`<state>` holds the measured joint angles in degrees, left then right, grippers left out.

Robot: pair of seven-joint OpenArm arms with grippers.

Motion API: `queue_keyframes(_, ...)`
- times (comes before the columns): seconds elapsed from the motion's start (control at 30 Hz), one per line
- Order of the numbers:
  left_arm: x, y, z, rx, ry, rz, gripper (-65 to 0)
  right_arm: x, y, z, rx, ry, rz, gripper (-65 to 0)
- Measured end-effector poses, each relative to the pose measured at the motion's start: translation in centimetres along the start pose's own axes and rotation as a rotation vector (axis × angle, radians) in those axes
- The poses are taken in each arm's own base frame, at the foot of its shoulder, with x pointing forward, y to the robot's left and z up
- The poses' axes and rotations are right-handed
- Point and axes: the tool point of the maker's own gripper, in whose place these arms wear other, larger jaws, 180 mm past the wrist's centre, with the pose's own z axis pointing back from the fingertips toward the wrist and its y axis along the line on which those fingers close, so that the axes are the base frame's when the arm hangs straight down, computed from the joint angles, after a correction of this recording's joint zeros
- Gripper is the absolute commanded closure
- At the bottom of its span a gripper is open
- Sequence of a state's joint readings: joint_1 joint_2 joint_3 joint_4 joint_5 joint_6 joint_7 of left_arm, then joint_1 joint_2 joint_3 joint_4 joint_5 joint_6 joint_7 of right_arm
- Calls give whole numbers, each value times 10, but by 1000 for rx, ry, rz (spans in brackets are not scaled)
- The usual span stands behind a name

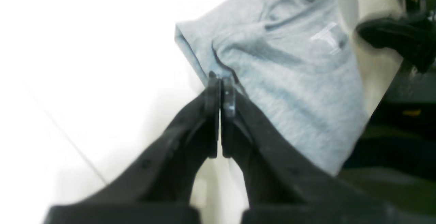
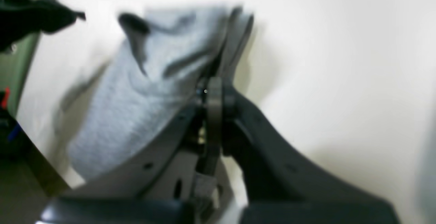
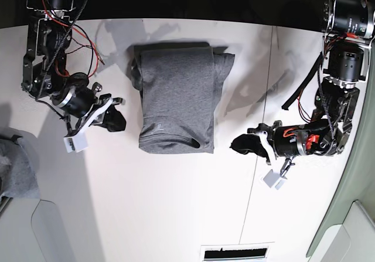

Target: Layout the t-shirt on the table in an organized manner, then fold the t-shirt properly

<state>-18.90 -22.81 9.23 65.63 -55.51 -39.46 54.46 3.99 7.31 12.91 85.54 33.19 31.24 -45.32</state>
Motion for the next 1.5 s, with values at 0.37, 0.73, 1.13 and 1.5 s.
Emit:
queue_keyframes(0.37,-84,-28,51,6,157,-133,-15,-46,-26,59,-60,95,-33,0)
queue_keyframes(0.73,-246,-96,106,10,399,-82,-15,-131,0,144,-31,337,78,0)
queue_keyframes(1.13,-412,-112,115,23,695,-177,-15,-294,59,174,255,793,457,0)
queue_keyframes(1.5,-480,-85,56,1,843,-78,-15,-390,-8,155,227,1167,541,0)
